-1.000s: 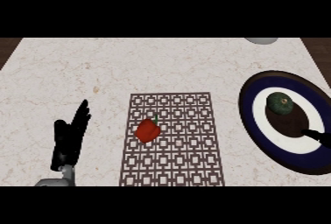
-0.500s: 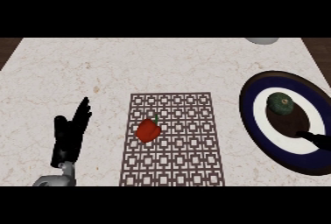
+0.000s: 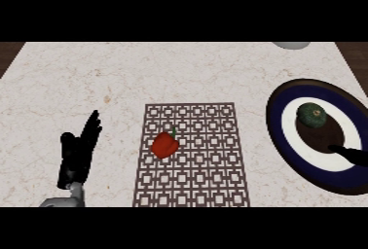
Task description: Pick the squash from the placemat and place it in the plate
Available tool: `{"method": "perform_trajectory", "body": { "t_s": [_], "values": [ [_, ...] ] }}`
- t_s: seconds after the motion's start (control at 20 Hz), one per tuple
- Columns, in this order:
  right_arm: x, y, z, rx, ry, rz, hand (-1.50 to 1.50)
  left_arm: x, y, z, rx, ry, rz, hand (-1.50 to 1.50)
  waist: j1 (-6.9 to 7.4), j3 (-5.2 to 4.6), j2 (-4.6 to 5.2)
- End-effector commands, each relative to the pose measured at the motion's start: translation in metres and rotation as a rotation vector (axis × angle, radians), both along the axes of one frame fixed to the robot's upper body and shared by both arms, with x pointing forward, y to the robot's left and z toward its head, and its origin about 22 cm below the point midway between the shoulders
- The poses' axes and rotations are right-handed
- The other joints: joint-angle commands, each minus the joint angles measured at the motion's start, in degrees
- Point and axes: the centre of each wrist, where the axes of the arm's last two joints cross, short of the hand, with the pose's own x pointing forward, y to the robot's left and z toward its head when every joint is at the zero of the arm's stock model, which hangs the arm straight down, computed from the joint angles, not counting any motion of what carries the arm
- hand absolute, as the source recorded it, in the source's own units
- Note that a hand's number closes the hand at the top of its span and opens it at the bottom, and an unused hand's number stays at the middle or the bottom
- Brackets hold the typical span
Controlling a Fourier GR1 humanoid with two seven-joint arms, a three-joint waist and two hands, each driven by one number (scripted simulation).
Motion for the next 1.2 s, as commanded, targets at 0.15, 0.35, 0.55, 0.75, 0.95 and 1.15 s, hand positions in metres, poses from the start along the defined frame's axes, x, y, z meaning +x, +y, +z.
{"method": "perform_trajectory", "body": {
  "t_s": [0.15, 0.35, 0.55, 0.75, 0.95, 1.15],
  "values": [
    [-0.005, -0.017, -0.001, -0.032, 0.035, -0.069, -1.50, 0.021, 0.016, 0.026, -0.008, -0.018, 0.001, 0.00, -0.05, 0.00, 0.01],
    [-0.006, -0.027, 0.011, -0.026, 0.014, -0.084, -1.50, 0.011, -0.001, -0.005, -0.016, 0.013, -0.008, 0.00, -0.10, -0.01, 0.00],
    [-0.028, -0.046, -0.005, -0.056, 0.022, -0.110, -1.50, 0.009, -0.004, 0.016, 0.011, -0.016, -0.011, 0.00, -0.07, 0.00, -0.01],
    [-0.061, -0.081, -0.026, -0.049, 0.001, -0.148, -1.50, 0.014, 0.005, 0.008, 0.016, 0.019, 0.006, 0.00, -0.22, 0.02, 0.04],
    [-0.042, -0.087, -0.001, -0.031, -0.010, -0.151, -1.50, 0.007, 0.015, 0.012, -0.010, 0.011, -0.010, 0.00, -0.02, 0.00, 0.00],
    [-0.063, -0.104, -0.018, -0.035, -0.038, -0.198, -1.50, 0.009, 0.005, 0.009, -0.007, 0.009, 0.002, 0.00, -0.03, 0.01, 0.03]
  ]
}}
